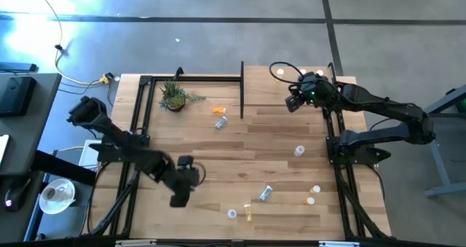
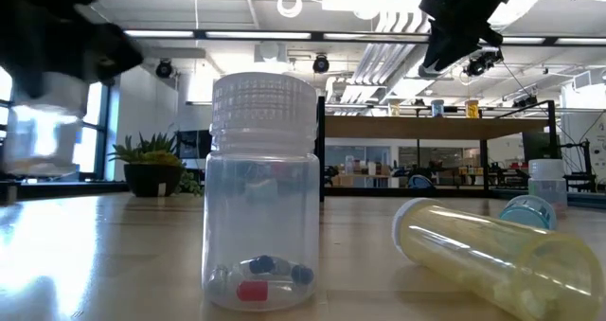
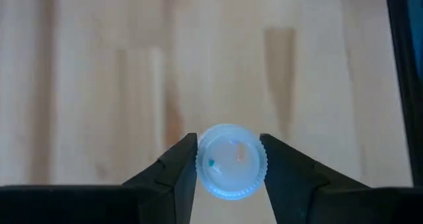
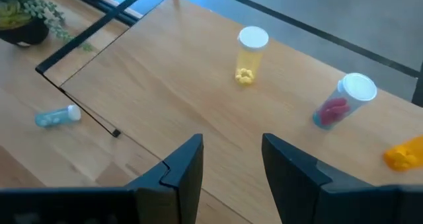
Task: Pick and place medicine bottles onto shelf by color
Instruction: Put the left transparent pill bottle on the shelf
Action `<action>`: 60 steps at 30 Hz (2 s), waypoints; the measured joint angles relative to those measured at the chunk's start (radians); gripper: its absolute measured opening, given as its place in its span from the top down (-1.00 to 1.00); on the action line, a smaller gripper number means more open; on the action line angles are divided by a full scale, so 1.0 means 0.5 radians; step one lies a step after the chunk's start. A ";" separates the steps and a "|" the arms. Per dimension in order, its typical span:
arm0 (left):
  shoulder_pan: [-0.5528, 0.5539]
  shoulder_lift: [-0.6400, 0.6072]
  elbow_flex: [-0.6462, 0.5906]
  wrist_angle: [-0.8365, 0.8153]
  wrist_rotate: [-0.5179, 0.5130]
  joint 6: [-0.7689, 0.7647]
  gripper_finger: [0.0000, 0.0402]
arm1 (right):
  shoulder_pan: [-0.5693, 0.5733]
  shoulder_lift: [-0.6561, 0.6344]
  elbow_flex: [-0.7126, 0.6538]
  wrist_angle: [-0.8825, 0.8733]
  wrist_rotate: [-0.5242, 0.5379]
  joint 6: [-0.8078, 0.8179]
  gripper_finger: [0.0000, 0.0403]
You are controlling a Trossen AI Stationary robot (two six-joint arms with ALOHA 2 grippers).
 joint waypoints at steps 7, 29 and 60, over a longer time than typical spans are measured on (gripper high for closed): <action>0.392 -0.097 0.038 -0.020 0.007 0.360 0.29 | 0.000 0.000 0.000 -0.035 0.000 0.008 0.27; 1.640 -0.100 0.687 -0.034 0.091 1.463 0.28 | 0.000 0.000 0.000 -0.038 0.011 -0.097 0.27; 2.262 0.540 1.922 -0.076 0.079 1.966 0.28 | 0.001 0.000 0.000 -0.191 -0.099 -0.025 0.27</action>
